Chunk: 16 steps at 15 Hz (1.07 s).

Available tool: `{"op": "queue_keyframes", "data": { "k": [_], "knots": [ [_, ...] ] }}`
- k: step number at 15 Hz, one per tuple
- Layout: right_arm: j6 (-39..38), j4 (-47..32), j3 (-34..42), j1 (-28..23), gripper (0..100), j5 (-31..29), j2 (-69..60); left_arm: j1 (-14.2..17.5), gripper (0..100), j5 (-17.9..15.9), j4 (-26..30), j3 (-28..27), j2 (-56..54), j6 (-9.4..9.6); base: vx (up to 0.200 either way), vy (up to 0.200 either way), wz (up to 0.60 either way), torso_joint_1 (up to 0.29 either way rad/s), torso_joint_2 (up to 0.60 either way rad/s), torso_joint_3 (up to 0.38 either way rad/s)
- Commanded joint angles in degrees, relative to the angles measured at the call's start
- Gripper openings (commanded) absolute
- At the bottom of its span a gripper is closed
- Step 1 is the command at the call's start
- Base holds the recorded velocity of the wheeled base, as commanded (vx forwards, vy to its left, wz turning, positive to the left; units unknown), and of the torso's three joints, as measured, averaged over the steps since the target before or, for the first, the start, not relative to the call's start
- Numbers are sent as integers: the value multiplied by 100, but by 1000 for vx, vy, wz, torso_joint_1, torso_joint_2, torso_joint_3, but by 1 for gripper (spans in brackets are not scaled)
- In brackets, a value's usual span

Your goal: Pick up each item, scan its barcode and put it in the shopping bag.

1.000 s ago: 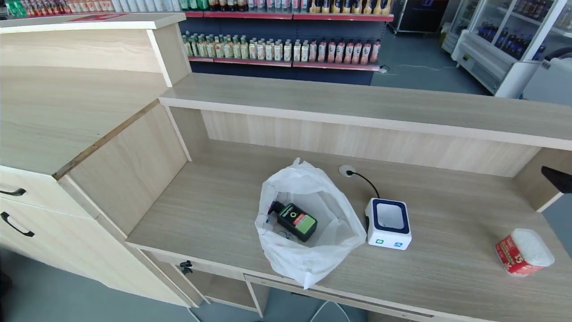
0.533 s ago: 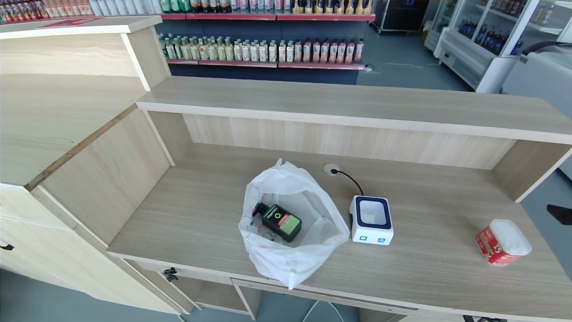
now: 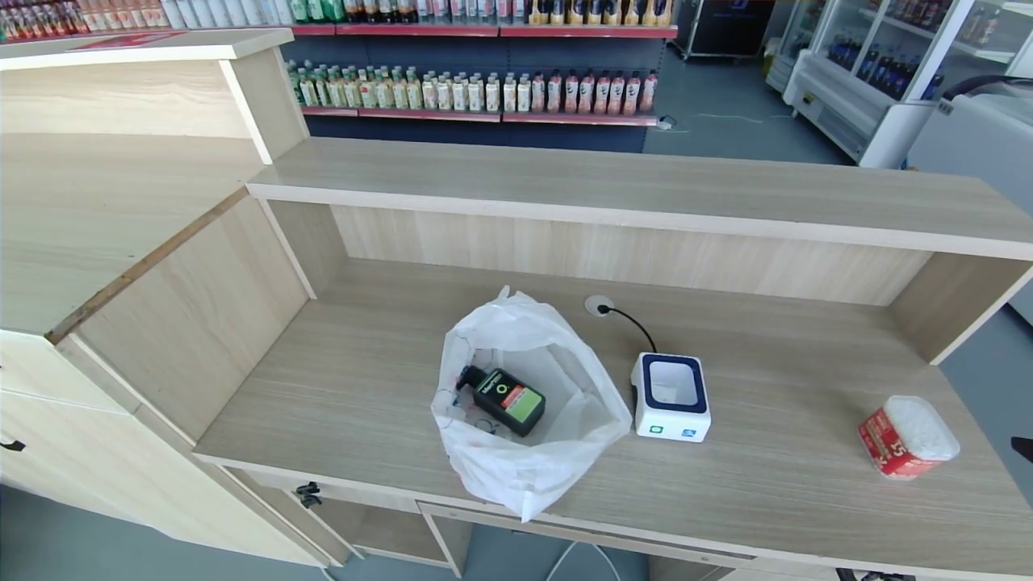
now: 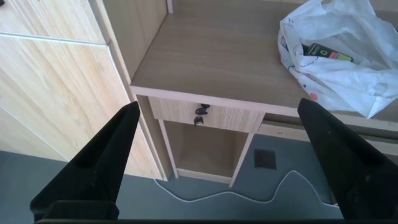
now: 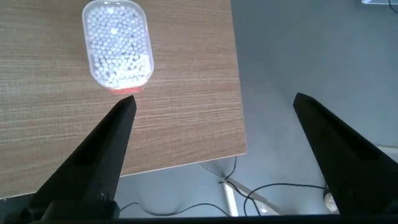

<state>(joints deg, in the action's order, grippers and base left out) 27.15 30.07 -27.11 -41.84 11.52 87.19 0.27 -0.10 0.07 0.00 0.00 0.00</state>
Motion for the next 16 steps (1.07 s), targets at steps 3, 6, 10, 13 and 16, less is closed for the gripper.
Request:
{"op": "queue_keyframes", "data": {
  "k": [3,6,10,13,16],
  "knots": [
    [10,113,118,132,100,8,-264,0,100,1,1,0,0,0,0,0,0,0,0,0],
    [-482,253,48,396,100,35,-519,0,100,1,-7,0,0,0,0,0,0,0,0,0],
    [-518,262,444,536,100,-27,-633,0,100,1,1,0,0,0,0,0,0,0,0,0],
    [-518,271,505,132,100,-291,-105,0,100,1,1,0,0,0,0,0,0,0,0,0],
    [-228,350,206,-343,100,-308,730,0,100,1,1,0,0,0,0,0,0,0,0,0]
  ]
}}
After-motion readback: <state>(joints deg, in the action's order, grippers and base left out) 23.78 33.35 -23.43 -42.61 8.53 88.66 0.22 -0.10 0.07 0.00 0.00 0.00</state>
